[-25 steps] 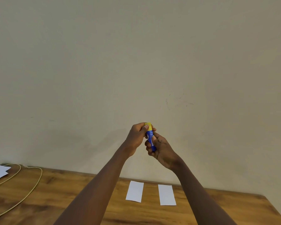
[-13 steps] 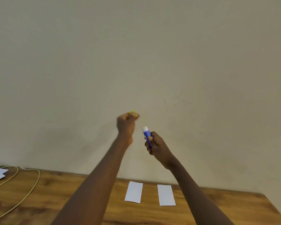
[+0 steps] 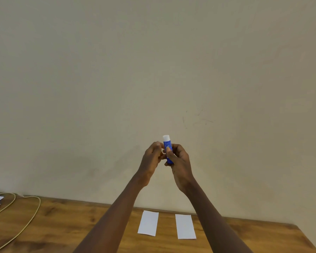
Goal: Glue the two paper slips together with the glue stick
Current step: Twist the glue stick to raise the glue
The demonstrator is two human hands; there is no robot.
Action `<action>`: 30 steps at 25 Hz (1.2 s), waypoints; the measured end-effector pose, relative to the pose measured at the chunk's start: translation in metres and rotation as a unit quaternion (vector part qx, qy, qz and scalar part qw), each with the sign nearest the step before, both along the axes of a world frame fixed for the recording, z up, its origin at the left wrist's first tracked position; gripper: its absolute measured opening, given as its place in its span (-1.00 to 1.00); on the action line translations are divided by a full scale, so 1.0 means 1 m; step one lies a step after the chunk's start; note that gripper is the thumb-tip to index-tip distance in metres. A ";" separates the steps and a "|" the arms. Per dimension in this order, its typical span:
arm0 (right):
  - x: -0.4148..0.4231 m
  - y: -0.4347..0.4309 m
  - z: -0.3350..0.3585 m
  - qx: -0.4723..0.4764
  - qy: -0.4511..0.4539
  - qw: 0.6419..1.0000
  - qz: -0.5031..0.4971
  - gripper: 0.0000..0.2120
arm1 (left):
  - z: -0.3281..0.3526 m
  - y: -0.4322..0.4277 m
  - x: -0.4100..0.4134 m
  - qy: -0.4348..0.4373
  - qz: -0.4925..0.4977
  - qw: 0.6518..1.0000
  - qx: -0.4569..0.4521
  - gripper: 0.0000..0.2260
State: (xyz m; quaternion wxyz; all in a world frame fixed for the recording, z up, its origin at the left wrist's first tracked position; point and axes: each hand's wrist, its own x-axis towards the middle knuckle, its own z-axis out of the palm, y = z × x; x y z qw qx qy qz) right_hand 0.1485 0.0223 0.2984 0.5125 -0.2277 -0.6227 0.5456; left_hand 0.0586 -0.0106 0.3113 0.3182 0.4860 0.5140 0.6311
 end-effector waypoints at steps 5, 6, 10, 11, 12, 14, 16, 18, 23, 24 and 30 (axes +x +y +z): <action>-0.006 -0.003 0.006 -0.028 0.031 0.999 -0.005 -0.85 | 0.012 0.004 -0.001 0.080 0.045 0.995 0.043 -0.75; -0.006 -0.003 0.006 -0.028 0.030 0.999 -0.006 -0.85 | 0.014 0.004 -0.003 0.090 0.053 0.993 0.051 -0.76; -0.006 -0.008 -0.001 -0.035 0.045 0.998 -0.020 -0.79 | 0.018 0.004 -0.005 0.112 0.070 0.990 0.053 -0.79; -0.006 -0.009 -0.003 -0.034 0.048 0.998 -0.037 -0.79 | 0.019 0.004 -0.005 0.111 0.066 0.990 0.054 -0.79; -0.006 -0.009 -0.005 -0.034 0.054 0.997 -0.054 -0.78 | 0.020 0.003 -0.003 0.111 0.064 0.990 0.056 -0.80; -0.006 -0.010 -0.006 -0.045 0.080 0.993 -0.080 -0.79 | 0.021 0.003 -0.001 0.113 0.075 0.989 0.061 -0.79; -0.006 -0.010 -0.006 -0.058 0.107 0.989 -0.088 -0.84 | 0.022 0.004 0.000 0.109 0.086 0.988 0.065 -0.79; -0.006 -0.010 -0.006 -0.068 0.121 0.986 -0.088 -0.89 | 0.024 0.004 0.002 0.100 0.085 0.989 0.064 -0.82; -0.010 -0.014 -0.004 -0.129 0.144 0.980 -0.054 -0.75 | 0.027 0.006 0.006 0.124 0.081 0.987 0.064 -0.79; -0.010 -0.015 -0.003 -0.147 0.131 0.980 -0.041 -0.70 | 0.026 0.007 0.005 0.124 0.086 0.986 0.065 -0.79; -0.012 -0.015 0.000 -0.138 0.121 0.983 -0.003 -0.72 | 0.026 0.009 0.002 0.121 0.109 0.984 0.069 -0.82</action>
